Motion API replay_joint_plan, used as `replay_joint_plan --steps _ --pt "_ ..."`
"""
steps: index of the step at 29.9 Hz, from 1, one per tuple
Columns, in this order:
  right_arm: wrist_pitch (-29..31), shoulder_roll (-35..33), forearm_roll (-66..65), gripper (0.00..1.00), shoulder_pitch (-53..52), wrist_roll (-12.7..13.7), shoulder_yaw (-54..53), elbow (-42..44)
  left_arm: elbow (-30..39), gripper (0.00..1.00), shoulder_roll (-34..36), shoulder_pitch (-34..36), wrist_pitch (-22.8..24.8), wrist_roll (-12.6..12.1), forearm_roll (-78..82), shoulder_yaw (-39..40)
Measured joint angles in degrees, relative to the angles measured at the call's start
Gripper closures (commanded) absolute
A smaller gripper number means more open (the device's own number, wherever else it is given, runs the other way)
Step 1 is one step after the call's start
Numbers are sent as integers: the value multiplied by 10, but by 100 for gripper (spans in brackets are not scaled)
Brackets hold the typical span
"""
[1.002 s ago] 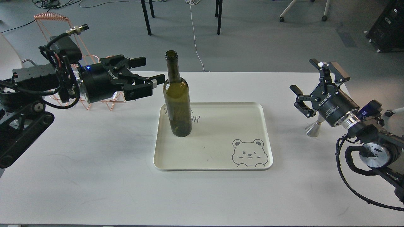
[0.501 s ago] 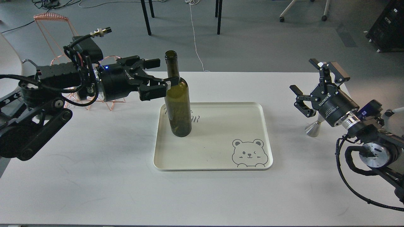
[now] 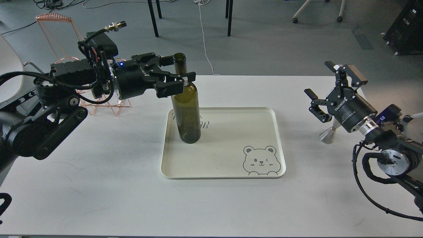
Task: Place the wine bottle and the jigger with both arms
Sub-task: 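Grasp the bottle neck with the left gripper and lift it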
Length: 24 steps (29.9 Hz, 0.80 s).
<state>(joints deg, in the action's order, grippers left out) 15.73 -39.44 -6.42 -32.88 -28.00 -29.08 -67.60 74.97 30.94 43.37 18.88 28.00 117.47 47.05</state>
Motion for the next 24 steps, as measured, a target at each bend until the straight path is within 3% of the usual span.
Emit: replay_joint_plan --steps 8,10,12,15,24 --pt "0 1 0 1 0 0 0 0 0 55 -1 -1 -15 0 -1 0" --pt "0 1 0 1 0 0 0 0 0 73 -1 -2 -15 0 -1 0" --pt "-1 1 0 1 0 0 0 0 0 84 -1 -3 -16 0 -1 0" --pt "-3 1 -1 1 0 0 1 0 0 91 -1 -4 -21 0 -2 0" --pt "-6 1 -1 1 0 0 1 0 6 92 9 21 -41 0 -17 2"
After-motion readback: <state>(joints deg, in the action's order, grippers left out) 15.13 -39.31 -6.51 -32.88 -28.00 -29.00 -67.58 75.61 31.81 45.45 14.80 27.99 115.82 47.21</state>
